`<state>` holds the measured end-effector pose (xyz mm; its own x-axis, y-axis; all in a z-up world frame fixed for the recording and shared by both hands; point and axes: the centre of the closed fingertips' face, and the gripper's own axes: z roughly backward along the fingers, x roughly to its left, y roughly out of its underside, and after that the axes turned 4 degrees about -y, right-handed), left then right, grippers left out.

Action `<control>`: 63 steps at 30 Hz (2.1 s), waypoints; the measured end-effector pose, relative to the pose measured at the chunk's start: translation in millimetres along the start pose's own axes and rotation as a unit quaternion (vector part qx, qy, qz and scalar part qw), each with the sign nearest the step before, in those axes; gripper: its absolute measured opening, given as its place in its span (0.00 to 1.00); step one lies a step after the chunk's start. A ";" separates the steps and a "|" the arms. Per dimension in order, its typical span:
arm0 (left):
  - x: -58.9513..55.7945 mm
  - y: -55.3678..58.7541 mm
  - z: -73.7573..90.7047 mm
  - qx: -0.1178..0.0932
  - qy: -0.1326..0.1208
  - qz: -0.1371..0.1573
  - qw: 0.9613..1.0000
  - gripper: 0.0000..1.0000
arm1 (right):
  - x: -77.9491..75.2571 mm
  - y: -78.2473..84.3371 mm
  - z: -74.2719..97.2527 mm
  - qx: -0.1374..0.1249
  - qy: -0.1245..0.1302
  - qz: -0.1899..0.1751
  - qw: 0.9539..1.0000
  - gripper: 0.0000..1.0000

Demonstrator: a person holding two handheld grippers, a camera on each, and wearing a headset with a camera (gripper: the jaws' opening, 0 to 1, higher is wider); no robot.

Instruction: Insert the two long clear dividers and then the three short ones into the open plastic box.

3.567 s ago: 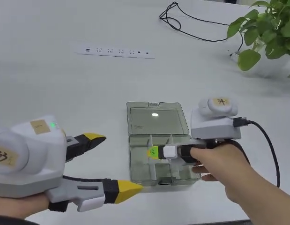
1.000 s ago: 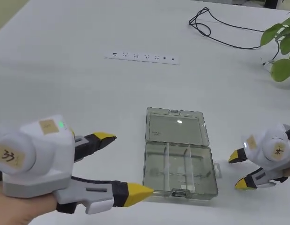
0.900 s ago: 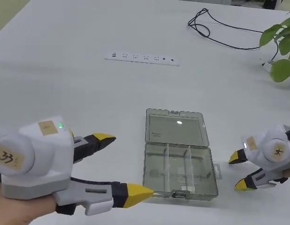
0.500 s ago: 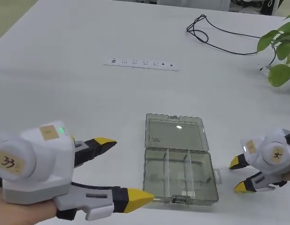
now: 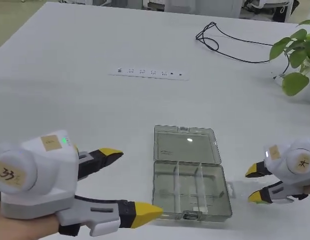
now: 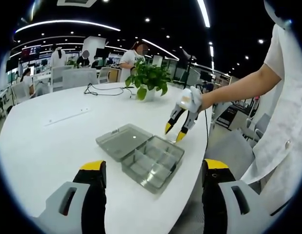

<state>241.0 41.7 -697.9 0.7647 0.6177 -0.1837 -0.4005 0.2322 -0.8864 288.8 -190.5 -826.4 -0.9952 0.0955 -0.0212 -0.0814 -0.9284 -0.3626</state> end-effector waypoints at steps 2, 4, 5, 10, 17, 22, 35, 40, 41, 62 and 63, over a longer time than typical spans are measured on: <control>-0.3 -0.9 -0.1 0.000 0.000 -0.001 1.000 0.82 | -1.6 -3.0 6.9 -0.010 0.011 -0.007 1.000 0.33; -1.4 -2.9 -0.4 -0.003 0.002 -0.002 1.000 0.82 | -2.9 -6.8 15.4 -0.017 0.024 -0.012 0.999 0.33; -2.2 -4.0 -0.7 -0.003 0.003 -0.003 1.000 0.82 | -3.9 -10.3 20.9 -0.024 0.032 -0.013 0.999 0.33; -5.6 -8.3 -1.9 -0.008 0.009 -0.002 1.000 0.82 | -8.0 -26.5 45.4 -0.054 0.065 -0.024 0.996 0.33; -9.1 -21.1 -3.5 -0.024 0.018 0.016 0.999 0.80 | -1.7 -66.8 85.1 -0.105 0.101 -0.018 0.989 0.33; -12.2 -28.5 -5.1 -0.033 0.024 0.031 0.999 0.79 | 4.0 -93.5 102.4 -0.135 0.113 -0.002 0.984 0.33; -28.9 -54.1 -13.8 -0.050 0.067 0.128 0.988 0.67 | 49.1 -165.1 131.2 -0.173 0.121 0.063 0.975 0.33; -43.3 -62.9 -20.2 -0.046 0.098 0.176 0.978 0.56 | 59.7 -171.3 129.8 -0.146 0.127 0.100 0.976 0.33; -46.9 -65.1 -20.9 -0.050 0.104 0.179 0.977 0.53 | 61.3 -172.4 129.5 -0.142 0.128 0.105 0.976 0.33; -91.5 -66.0 -38.3 -0.031 0.166 0.250 0.953 0.10 | 82.8 -189.7 128.6 -0.107 0.130 0.155 0.974 0.33; -91.8 -65.6 -38.1 -0.031 0.167 0.250 0.953 0.09 | 83.0 -189.4 128.2 -0.104 0.130 0.156 0.974 0.33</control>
<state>216.3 -58.9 -639.1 0.6085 0.3640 -0.7051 -0.7342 -0.0789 -0.6744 214.7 -52.8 -640.0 -0.9202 -0.0665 -0.3858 0.2624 -0.8361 -0.4817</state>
